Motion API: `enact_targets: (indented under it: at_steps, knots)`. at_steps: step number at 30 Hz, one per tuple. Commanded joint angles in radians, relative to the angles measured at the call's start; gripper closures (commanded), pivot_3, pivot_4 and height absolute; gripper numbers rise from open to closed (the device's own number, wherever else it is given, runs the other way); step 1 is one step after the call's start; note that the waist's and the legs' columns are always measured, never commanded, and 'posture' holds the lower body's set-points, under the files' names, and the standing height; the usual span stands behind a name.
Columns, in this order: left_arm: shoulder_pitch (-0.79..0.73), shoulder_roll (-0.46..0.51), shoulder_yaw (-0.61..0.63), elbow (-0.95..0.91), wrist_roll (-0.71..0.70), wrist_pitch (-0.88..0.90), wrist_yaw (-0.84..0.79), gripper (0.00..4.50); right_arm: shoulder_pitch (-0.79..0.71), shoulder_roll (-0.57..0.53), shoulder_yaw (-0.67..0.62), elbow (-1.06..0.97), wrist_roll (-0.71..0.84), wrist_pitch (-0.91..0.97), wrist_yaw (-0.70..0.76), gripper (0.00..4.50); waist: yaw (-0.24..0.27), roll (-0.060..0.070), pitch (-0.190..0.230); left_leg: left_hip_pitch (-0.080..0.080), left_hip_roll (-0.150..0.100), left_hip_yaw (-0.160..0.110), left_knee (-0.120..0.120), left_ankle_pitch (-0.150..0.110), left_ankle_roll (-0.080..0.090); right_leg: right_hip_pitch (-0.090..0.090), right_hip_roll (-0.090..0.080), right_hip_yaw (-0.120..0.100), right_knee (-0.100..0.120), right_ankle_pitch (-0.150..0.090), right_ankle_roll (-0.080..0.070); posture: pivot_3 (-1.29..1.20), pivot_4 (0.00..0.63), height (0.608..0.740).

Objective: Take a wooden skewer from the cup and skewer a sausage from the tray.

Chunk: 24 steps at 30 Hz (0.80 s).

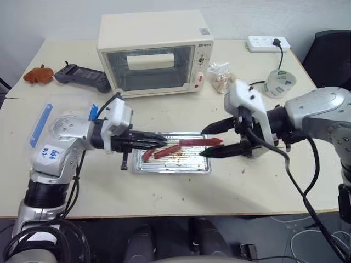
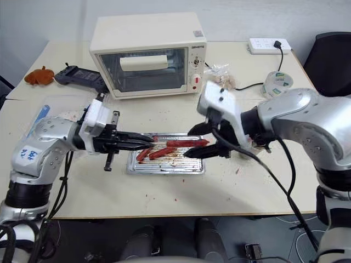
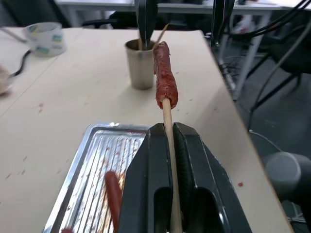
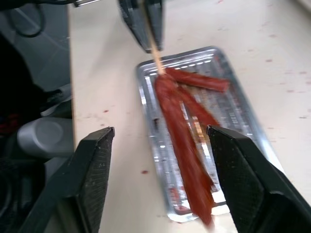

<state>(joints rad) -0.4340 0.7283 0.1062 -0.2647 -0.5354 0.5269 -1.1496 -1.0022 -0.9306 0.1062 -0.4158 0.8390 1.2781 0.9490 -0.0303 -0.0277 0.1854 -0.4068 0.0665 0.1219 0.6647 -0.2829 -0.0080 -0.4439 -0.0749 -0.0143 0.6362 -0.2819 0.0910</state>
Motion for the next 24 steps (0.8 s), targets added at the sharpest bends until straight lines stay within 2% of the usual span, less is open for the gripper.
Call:
enact_targets:
  at_steps: [1, 6, 10, 13, 17, 24]
  knots:
    - [0.084, 0.033, 0.167, -0.104, -0.047, 0.044, 0.114, 4.50, -0.044, 0.001, -0.079, 0.045, 0.007, -0.008, -0.015, 1.22, 0.001, 0.000, 0.000, 0.000, 0.000, 0.000, 0.000, 0.000, 0.000, 0.000, 0.000, 0.000, 0.000, 0.000, 0.000, 0.00, 0.150, 0.740]
    - [0.288, 0.036, 0.424, -0.198, -0.079, 0.115, 0.261, 4.50, -0.036, 0.030, -0.137, 0.053, 0.049, 0.012, -0.042, 0.05, -0.002, 0.000, 0.000, 0.000, 0.000, 0.000, -0.001, 0.000, 0.000, 0.000, -0.003, 0.000, 0.000, 0.000, 0.000, 0.00, 0.150, 0.740]
    - [0.443, -0.015, 0.646, -0.203, -0.064, 0.130, 0.389, 4.50, -0.010, 0.057, -0.185, 0.051, 0.083, 0.018, -0.073, 0.05, -0.002, 0.000, 0.000, 0.000, 0.001, 0.000, -0.001, 0.000, 0.000, 0.000, -0.003, 0.000, -0.001, -0.001, -0.001, 0.00, 0.150, 0.740]
    - [0.488, -0.054, 0.736, -0.165, -0.053, 0.103, 0.465, 4.50, 0.003, 0.069, -0.198, 0.062, 0.090, 0.008, -0.089, 0.05, -0.001, 0.000, 0.000, 0.000, 0.001, -0.001, -0.001, 0.000, 0.000, 0.000, -0.004, -0.001, -0.001, -0.001, -0.001, 0.00, 0.150, 0.740]
    - [0.478, -0.084, 0.768, -0.060, -0.011, 0.033, 0.558, 4.50, 0.001, 0.088, -0.205, 0.079, 0.099, 0.005, -0.107, 0.05, 0.002, 0.000, 0.000, 0.000, 0.001, -0.002, -0.001, 0.000, 0.000, 0.000, -0.005, -0.002, -0.001, -0.001, -0.001, 0.00, 0.150, 0.740]
    - [0.394, -0.059, 0.637, 0.098, 0.074, -0.050, 0.622, 4.50, -0.002, 0.087, -0.204, 0.065, 0.140, 0.004, -0.101, 0.05, 0.001, -0.001, 0.000, 0.000, 0.002, -0.002, -0.002, -0.001, 0.000, 0.000, -0.006, -0.002, -0.001, 0.000, -0.001, 0.00, 0.150, 0.740]
